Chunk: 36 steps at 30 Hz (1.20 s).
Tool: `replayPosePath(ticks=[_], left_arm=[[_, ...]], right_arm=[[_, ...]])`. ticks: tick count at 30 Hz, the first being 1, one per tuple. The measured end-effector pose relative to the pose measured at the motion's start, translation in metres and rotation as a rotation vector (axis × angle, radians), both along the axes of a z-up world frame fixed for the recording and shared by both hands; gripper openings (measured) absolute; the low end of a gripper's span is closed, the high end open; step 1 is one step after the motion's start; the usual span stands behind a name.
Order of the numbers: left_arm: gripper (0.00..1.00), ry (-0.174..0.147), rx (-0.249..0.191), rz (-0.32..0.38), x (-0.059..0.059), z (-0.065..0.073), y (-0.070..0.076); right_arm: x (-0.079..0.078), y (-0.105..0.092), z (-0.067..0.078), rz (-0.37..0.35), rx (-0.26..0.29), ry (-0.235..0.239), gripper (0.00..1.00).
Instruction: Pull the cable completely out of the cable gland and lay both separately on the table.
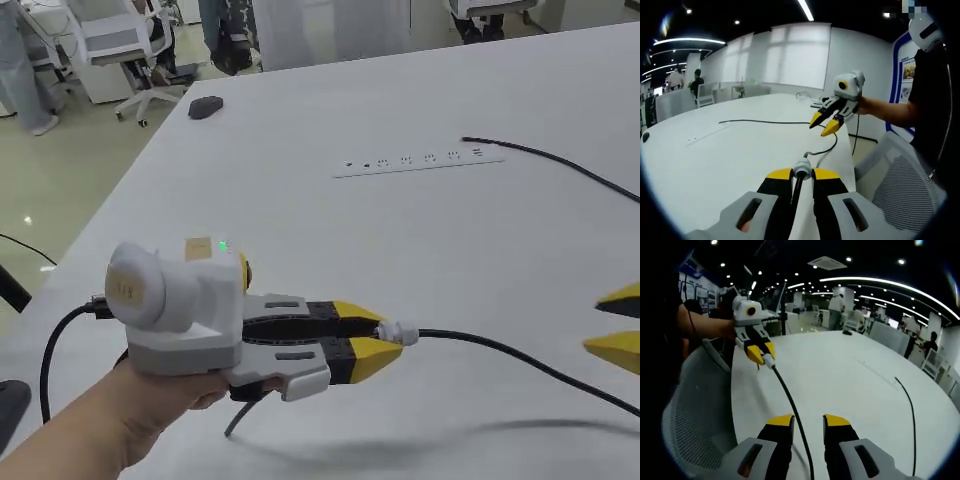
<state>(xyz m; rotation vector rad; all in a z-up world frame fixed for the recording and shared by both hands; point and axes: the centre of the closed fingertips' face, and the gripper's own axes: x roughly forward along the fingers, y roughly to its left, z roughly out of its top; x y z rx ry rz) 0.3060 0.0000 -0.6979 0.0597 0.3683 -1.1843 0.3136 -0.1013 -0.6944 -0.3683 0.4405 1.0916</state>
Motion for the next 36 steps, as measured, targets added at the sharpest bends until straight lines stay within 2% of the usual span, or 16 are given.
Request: replayPosePath(ticks=[1, 4, 6, 8, 11, 12, 13, 14, 17, 21, 23, 25, 27, 31, 33, 36], left_arm=[[0.14, -0.001, -0.002, -0.002, 0.000, 0.001, -0.001], [0.14, -0.007, -0.006, -0.012, -0.001, 0.004, -0.005], [0.14, -0.013, -0.005, -0.023, -0.004, 0.005, -0.007], [0.14, -0.015, -0.001, -0.033, -0.006, 0.005, -0.008], [0.14, -0.018, -0.001, -0.040, -0.007, 0.005, -0.009], [0.14, -0.021, -0.002, -0.041, -0.008, 0.006, -0.009], [0.14, -0.023, -0.004, -0.042, -0.008, 0.006, -0.009], [0.14, -0.023, -0.004, -0.043, -0.008, 0.006, -0.010], [0.14, -0.025, -0.005, -0.046, -0.008, 0.006, -0.009], [0.14, -0.037, -0.005, -0.049, -0.010, 0.007, -0.011], [0.14, -0.039, -0.006, -0.041, -0.009, 0.009, -0.010], [0.14, -0.048, -0.012, -0.035, -0.008, 0.012, -0.006], [0.14, -0.057, -0.014, -0.012, -0.003, 0.015, 0.001], [0.14, -0.068, -0.008, 0.018, 0.000, 0.018, 0.014], [0.14, -0.063, -0.011, 0.032, 0.001, 0.018, 0.018], [0.14, -0.064, -0.015, 0.042, 0.001, 0.018, 0.021]], right_arm=[[-0.006, 0.013, 0.001, 0.047, -0.004, 0.009, 0.18], [-0.016, 0.051, -0.008, 0.174, -0.087, -0.030, 0.17], [-0.015, 0.066, -0.012, 0.208, -0.112, -0.058, 0.16], [-0.016, 0.075, -0.013, 0.239, -0.116, -0.057, 0.16], [-0.017, 0.084, -0.014, 0.288, -0.128, -0.088, 0.14], [-0.014, 0.085, -0.013, 0.309, -0.152, -0.136, 0.10], [-0.014, 0.085, -0.013, 0.325, -0.166, -0.158, 0.04], [-0.015, 0.084, -0.014, 0.332, -0.177, -0.157, 0.00], [-0.017, 0.083, -0.014, 0.320, -0.162, -0.133, 0.00], [-0.016, 0.073, -0.015, 0.293, -0.159, -0.112, 0.00], [-0.011, 0.060, -0.018, 0.248, -0.180, -0.106, 0.00], [-0.008, 0.048, -0.018, 0.209, -0.173, -0.095, 0.00], [0.002, 0.028, -0.020, 0.122, -0.186, -0.089, 0.00], [0.009, -0.010, -0.029, 0.040, -0.210, -0.063, 0.00], [0.011, -0.026, -0.034, 0.002, -0.229, -0.056, 0.00], [0.011, -0.036, -0.040, -0.010, -0.227, -0.049, 0.00]])
